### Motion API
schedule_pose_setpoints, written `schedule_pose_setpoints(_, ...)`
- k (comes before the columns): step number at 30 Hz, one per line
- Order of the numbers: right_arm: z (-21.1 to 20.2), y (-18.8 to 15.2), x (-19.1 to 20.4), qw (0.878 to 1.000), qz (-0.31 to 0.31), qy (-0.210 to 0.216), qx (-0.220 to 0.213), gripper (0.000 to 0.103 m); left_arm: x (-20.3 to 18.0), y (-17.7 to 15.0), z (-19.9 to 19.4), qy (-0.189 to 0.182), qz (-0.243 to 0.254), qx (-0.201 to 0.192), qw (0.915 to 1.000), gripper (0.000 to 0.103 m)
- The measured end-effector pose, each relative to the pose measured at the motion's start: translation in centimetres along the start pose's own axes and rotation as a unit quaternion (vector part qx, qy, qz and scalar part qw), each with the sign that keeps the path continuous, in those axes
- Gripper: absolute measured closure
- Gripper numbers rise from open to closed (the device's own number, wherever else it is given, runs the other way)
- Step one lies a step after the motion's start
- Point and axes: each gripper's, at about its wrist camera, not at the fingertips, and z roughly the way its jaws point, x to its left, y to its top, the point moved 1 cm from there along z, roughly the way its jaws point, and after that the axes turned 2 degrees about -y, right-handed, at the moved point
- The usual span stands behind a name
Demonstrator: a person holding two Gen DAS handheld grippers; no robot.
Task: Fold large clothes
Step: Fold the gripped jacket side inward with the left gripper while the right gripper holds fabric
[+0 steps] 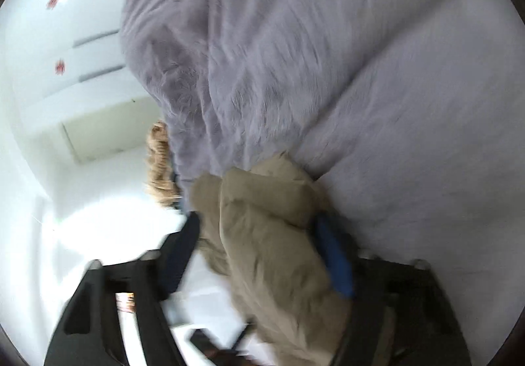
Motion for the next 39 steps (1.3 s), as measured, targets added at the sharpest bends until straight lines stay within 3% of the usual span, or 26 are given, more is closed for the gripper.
schedule_pose_setpoints(1,0.5,0.0,0.4,1.000,-0.017,-0.014,0.002,0.075,0.0,0.0,0.2,0.003,0.001,0.002,1.0000,0.089)
schedule_pose_setpoints(4,1.4,0.4,2.3,0.990,-0.102,-0.100,-0.007,0.086,-0.3,0.4,0.7,0.009,0.004,0.006,0.9999,0.089)
schedule_pose_setpoints(7,1.7,1.3,2.0,0.981,-0.122,-0.151,-0.019,0.087,-1.1,0.6,1.1,0.003,0.012,0.004,0.9999,0.089)
schedule_pose_setpoints(15,0.2,0.4,3.1,0.969,-0.157,-0.185,-0.057,0.086,-2.2,0.6,0.8,0.017,0.024,-0.003,0.9996,0.089)
schedule_pose_setpoints(18,-1.9,-1.9,5.6,0.945,-0.225,-0.224,-0.085,0.086,-2.0,0.7,-1.3,0.010,0.025,-0.023,0.9994,0.089)
schedule_pose_setpoints(22,-4.1,-6.5,7.5,0.919,-0.310,-0.228,-0.081,0.086,-1.8,1.0,-2.7,0.002,0.035,-0.044,0.9984,0.089)
schedule_pose_setpoints(27,-2.0,-9.4,5.6,0.891,-0.356,-0.278,-0.040,0.086,-0.8,0.8,0.5,0.028,0.029,-0.009,0.9992,0.089)
schedule_pose_setpoints(30,-0.6,-8.8,3.1,0.890,-0.341,-0.302,-0.032,0.086,-0.4,0.4,1.4,0.024,0.028,-0.014,0.9992,0.089)
schedule_pose_setpoints(34,-0.3,-7.8,1.7,0.903,-0.317,-0.290,-0.034,0.086,-1.0,0.5,1.5,0.031,0.043,-0.017,0.9985,0.089)
schedule_pose_setpoints(39,-0.7,-8.3,2.8,0.894,-0.328,-0.303,-0.034,0.086,-1.2,0.7,1.0,0.030,0.034,-0.014,0.9989,0.089)
